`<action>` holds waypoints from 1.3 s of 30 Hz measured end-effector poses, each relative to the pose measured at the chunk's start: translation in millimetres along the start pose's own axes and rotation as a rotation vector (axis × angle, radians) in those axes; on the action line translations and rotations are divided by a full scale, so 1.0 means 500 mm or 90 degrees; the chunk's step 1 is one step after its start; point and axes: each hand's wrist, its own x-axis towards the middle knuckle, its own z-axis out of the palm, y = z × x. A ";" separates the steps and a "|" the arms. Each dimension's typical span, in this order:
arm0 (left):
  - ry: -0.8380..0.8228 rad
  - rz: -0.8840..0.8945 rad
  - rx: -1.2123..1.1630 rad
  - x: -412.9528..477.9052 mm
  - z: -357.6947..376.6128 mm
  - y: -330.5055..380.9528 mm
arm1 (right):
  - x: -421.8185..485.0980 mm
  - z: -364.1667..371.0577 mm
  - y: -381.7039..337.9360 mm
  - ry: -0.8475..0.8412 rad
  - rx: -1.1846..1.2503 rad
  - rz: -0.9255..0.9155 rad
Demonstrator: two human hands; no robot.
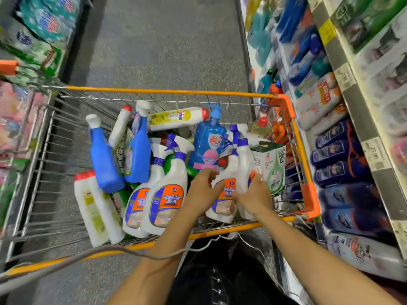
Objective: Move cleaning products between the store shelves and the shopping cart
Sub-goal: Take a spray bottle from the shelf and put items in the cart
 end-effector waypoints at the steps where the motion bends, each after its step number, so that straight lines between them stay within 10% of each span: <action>1: -0.002 -0.002 -0.002 0.001 0.002 0.001 | 0.001 -0.005 -0.002 0.011 0.011 0.004; 19: -0.041 0.007 -0.126 -0.006 0.010 0.106 | -0.083 -0.145 -0.003 -0.002 0.536 -0.054; 32: 0.012 0.234 -0.291 -0.134 0.003 0.345 | -0.293 -0.399 -0.086 0.059 0.489 -0.380; 39: -0.241 0.167 -0.592 -0.186 -0.041 0.435 | -0.357 -0.478 -0.087 0.032 0.427 -0.472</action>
